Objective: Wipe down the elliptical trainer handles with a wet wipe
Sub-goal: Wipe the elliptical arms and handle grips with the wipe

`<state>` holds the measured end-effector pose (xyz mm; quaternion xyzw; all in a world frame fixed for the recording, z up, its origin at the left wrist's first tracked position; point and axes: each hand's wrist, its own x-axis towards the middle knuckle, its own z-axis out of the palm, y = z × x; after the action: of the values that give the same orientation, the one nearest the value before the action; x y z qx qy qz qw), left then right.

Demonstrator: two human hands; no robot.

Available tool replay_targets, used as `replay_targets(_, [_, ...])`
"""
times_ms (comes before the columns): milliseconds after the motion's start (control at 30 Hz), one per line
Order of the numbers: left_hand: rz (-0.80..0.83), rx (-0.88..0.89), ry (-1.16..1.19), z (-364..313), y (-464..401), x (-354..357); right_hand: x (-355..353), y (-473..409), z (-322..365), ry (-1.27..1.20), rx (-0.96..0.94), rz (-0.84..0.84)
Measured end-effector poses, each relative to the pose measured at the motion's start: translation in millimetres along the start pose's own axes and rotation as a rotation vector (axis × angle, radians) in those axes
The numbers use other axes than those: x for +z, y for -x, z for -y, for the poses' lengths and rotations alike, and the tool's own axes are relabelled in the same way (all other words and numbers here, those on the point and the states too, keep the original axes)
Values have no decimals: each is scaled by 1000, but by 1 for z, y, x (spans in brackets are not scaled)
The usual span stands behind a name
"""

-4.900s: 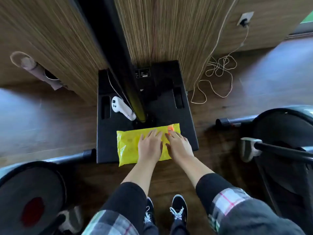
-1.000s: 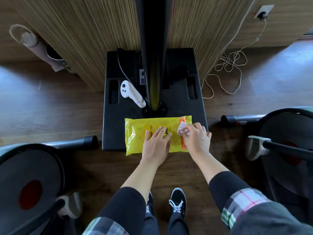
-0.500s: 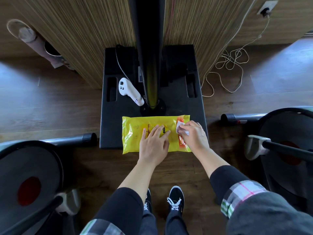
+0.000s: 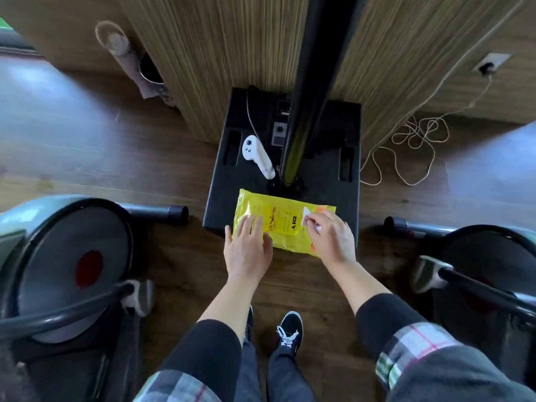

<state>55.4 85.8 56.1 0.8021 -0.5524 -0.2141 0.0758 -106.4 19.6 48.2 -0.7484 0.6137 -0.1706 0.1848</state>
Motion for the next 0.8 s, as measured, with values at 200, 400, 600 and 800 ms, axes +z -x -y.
replay_targets(200, [-64, -191, 5, 10, 48, -80, -43, 1, 82, -75, -131, -18])
replay_targets(400, [-113, -349, 32, 40, 60, -152, -49, -15, 159, -89, -286, 2])
replay_targets(600, [-136, -407, 49, 93, 18, -213, -18, -53, 243, -111, -413, 11])
replay_targets(800, [-135, -392, -37, 151, -19, -264, 4, -85, 327, -148, -463, -23])
